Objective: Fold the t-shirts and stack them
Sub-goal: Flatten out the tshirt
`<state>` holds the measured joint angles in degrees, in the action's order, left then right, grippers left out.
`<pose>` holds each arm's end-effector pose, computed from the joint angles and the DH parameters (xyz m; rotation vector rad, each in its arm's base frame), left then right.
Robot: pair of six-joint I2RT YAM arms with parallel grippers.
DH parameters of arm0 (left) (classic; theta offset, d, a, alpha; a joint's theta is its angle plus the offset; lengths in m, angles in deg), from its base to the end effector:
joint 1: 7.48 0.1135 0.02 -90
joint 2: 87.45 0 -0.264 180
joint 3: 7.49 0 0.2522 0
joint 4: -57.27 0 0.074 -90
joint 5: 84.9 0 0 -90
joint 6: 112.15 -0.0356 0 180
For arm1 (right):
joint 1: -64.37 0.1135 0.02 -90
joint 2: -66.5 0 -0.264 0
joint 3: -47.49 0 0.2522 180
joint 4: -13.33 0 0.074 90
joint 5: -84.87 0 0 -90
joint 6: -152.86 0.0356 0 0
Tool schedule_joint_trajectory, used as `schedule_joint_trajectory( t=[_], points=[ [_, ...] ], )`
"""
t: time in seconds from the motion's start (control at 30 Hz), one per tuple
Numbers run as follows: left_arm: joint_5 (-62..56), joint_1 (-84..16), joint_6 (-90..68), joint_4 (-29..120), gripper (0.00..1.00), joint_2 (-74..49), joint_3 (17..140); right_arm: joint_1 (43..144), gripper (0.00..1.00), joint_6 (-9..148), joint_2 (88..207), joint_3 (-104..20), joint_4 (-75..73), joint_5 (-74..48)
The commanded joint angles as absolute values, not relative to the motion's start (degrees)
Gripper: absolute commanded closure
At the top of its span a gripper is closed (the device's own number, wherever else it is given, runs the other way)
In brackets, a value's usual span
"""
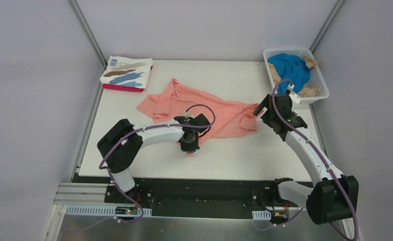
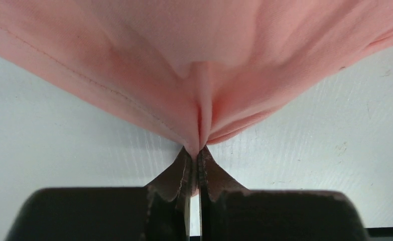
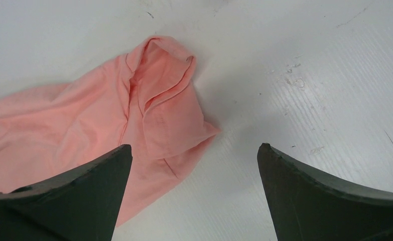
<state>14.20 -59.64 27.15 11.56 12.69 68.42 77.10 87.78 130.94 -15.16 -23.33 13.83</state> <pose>0.2093 -0.2602 0.1673 0.0304 2.7886 -0.2414 0.2391 0.0422 0.2768 0.4086 2.1612 -0.0049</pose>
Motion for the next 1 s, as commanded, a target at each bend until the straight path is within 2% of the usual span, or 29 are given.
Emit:
schedule_joint_trajectory(
  t=[0.0, 0.2, 0.33, 0.47, 0.7, 0.87, 0.97],
  points=[
    [21.80, -59.17, 29.15, 6.94, 1.00, 12.44, 65.95, 76.62, 0.01, 87.83, 132.33, -15.47, -22.93, 14.59],
    [24.76, -49.43, 26.91, 6.18, 1.00, 4.39, 64.18, 75.99, 0.01, 89.17, 134.33, -15.36, -24.33, 14.00],
    [27.17, -45.04, 24.25, 6.17, 1.00, 1.76, 65.45, 75.87, 0.04, 86.73, 136.20, -14.25, -24.19, 8.31],
    [27.93, -42.99, 21.74, 6.33, 1.00, 0.85, 67.79, 75.88, 0.10, 85.19, 137.27, -12.80, -23.35, -0.13],
    [27.24, -42.81, 21.18, 7.34, 1.00, 0.54, 68.71, 76.81, 0.12, 88.60, 131.62, -3.76, -16.39, -9.87],
    [26.50, -42.81, 21.05, 7.71, 1.00, 1.19, 68.90, 81.25, 0.13, 92.22, 130.89, -2.22, -15.26, -1.94],
    [26.28, -42.81, 20.92, 7.81, 1.00, 1.63, 68.87, 87.39, 0.14, 94.89, 132.56, -5.33, -19.29, 8.08]
  ],
)
